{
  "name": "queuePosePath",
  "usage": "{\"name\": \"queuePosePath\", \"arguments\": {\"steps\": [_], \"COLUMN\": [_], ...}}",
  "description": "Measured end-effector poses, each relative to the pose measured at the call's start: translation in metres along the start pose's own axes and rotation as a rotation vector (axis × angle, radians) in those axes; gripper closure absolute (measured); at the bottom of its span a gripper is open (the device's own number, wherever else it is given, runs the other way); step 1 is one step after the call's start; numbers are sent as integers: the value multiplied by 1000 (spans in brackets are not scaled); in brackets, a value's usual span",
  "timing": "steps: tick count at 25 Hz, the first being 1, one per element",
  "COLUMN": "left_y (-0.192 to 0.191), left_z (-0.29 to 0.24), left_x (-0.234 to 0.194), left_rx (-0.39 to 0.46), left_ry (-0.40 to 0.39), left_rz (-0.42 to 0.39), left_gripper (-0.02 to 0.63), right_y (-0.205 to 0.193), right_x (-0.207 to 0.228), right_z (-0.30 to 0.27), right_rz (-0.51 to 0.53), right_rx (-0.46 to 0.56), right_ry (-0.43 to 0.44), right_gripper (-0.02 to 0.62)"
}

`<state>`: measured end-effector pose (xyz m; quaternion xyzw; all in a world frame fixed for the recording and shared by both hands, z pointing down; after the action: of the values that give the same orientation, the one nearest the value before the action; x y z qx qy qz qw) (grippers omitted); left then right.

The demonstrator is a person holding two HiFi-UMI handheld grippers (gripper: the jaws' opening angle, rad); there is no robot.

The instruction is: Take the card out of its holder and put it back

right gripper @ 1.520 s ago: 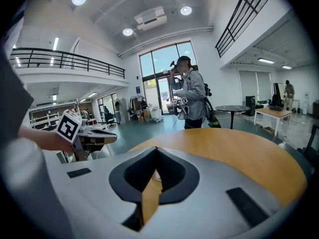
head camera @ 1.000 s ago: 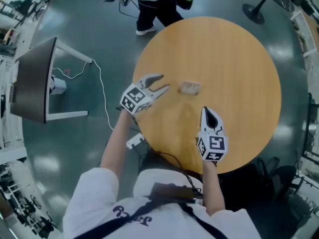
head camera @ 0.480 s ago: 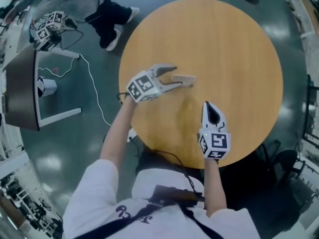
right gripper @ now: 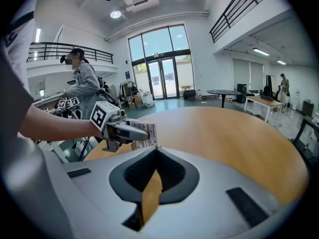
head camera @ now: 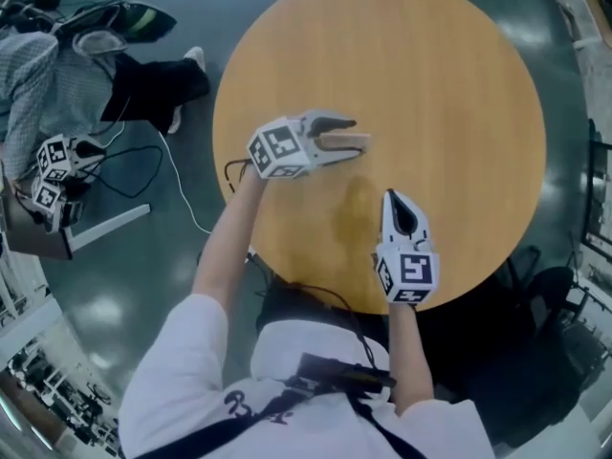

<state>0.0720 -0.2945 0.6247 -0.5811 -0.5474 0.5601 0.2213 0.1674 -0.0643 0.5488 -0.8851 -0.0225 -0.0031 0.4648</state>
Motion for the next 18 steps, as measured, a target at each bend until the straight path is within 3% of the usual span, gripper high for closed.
{"name": "queuePosePath", "arguments": {"steps": [4,11,18], "left_y": [7,12,14], "left_z": [-3,-7,-7], "left_x": [-9,6,9], "left_rx": [-2,-9,-17], "left_ry": [-50,-36,-45], "left_rz": [-19,-73,-101], "left_gripper": [386,574,577], "right_y": [7,1,7], "right_x": [3,8,3], "right_z": [-10,7,12], "right_rz": [-6,-6,7], "right_rx": [-5,15,13], "right_ry": [0,3,12], "right_gripper": [577,577,577]}}
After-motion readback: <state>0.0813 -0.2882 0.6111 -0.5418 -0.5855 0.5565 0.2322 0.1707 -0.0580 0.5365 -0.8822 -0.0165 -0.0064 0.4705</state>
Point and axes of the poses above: the fingertips, and each gripper's own axes: z backward along the fingers, x to its right, y out of its top, the point moved 10 cm from there along z, backward along the fingers, and after that the axes turned 8 degrees about z, right-handed, at the moved point
